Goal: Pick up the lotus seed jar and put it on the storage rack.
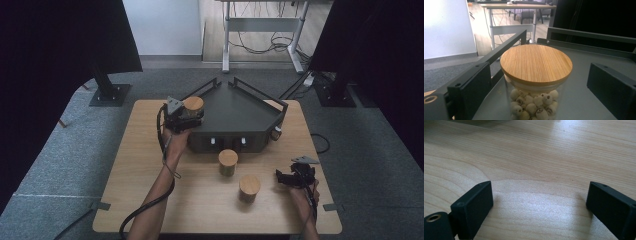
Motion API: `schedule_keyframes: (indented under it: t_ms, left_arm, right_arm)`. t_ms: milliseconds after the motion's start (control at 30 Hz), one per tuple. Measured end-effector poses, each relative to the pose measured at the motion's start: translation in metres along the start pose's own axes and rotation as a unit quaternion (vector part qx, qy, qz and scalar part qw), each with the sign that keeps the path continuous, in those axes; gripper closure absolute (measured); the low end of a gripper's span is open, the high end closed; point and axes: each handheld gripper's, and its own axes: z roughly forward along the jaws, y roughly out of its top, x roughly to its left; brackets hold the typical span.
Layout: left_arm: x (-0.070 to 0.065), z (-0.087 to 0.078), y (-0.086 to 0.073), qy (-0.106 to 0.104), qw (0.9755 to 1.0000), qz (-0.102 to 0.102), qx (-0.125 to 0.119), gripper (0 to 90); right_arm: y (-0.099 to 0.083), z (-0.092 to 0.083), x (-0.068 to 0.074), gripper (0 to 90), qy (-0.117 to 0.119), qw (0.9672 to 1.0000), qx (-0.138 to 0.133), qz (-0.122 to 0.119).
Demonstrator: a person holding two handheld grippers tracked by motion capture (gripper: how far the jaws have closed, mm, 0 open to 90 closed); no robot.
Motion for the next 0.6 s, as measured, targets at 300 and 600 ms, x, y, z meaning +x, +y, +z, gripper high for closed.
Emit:
schedule_keyframes:
  t_ms: [300, 600]
  left_arm:
    - [0.0, -0.004, -0.001, -0.003, 1.0, 0.002, -0.002, 5.9]
    - [-0.002, -0.011, 0.0, -0.014, 0.9999, 0.004, 0.0, 6.0]
  right_arm:
    - [0.001, 0.002, 0.001, 1.8, 0.003, 1.0, 0.006, -0.004]
    - [0.001, 0.001, 0.001, 1.8, 0.003, 1.0, 0.006, -0.004]
